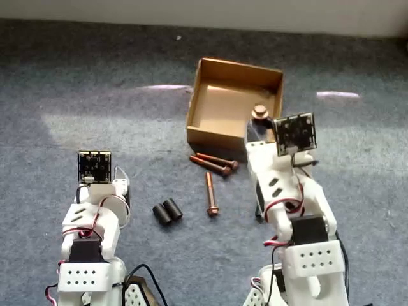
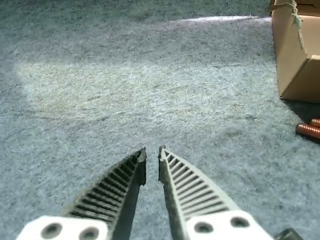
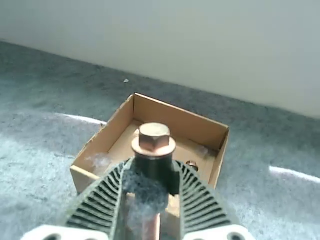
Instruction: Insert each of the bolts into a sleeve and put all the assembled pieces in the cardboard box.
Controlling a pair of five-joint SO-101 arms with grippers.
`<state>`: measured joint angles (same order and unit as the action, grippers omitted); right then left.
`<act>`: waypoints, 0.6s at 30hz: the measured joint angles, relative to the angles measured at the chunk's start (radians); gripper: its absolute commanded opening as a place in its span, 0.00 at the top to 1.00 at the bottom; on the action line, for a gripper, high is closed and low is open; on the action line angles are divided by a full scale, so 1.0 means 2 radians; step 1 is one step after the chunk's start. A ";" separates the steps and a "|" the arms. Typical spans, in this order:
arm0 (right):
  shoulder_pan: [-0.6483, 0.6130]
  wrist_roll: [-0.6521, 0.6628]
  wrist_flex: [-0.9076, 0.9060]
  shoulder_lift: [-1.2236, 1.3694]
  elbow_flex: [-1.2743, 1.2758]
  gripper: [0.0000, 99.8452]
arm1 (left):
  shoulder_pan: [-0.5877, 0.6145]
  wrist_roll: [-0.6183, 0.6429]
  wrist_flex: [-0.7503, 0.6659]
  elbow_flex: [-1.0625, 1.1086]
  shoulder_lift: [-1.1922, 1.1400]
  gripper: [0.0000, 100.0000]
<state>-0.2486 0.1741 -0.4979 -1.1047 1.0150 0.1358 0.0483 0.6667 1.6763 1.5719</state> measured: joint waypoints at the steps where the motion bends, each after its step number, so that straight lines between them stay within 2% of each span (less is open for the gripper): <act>1: 0.000 0.000 0.016 0.028 -0.012 0.99 | 0.000 0.000 0.000 0.000 0.000 0.91; 12: 0.008 0.002 0.216 0.319 -0.087 0.99 | 0.000 0.000 0.000 0.000 0.000 0.91; 18: 0.018 0.002 0.244 0.437 -0.121 0.99 | 0.000 0.000 0.000 0.000 0.000 0.91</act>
<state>-0.2117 0.1772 -0.0100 -0.2317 0.7725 0.1358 0.0483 0.6667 1.6763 1.5719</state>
